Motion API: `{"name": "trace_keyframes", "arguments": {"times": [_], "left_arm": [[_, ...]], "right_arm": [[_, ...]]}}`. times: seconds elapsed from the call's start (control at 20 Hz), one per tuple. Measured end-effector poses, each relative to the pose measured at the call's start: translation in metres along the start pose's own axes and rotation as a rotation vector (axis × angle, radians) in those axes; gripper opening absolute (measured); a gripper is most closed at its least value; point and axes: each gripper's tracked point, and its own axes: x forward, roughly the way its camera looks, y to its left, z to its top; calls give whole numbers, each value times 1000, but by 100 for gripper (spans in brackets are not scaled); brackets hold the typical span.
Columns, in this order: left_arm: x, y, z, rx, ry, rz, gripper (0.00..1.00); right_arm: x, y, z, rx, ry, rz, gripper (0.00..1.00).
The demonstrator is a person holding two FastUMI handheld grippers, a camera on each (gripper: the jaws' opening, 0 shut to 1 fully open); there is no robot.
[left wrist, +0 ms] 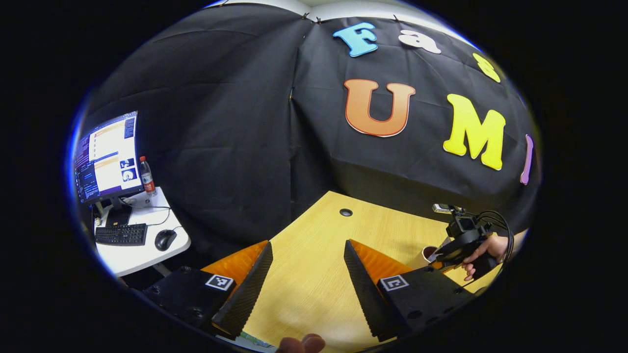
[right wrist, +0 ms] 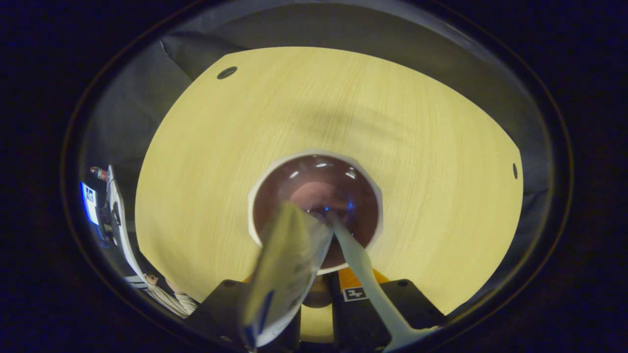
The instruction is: Put the toothbrush and toothpaste on the desktop into the cup, then pick up the cup and place it on the coaster on the desktop.
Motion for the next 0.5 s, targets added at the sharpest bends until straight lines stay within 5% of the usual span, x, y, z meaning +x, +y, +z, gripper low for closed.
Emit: {"name": "trace_keyframes", "arguments": {"times": [0.2, 0.5], "left_arm": [[1, -4, 1, 6, 6, -15, 93], [-1, -20, 9, 25, -2, -55, 92]], "right_arm": [[-2, 2, 0, -7, -8, -2, 27], [-22, 4, 7, -20, -78, 6, 67]]}}
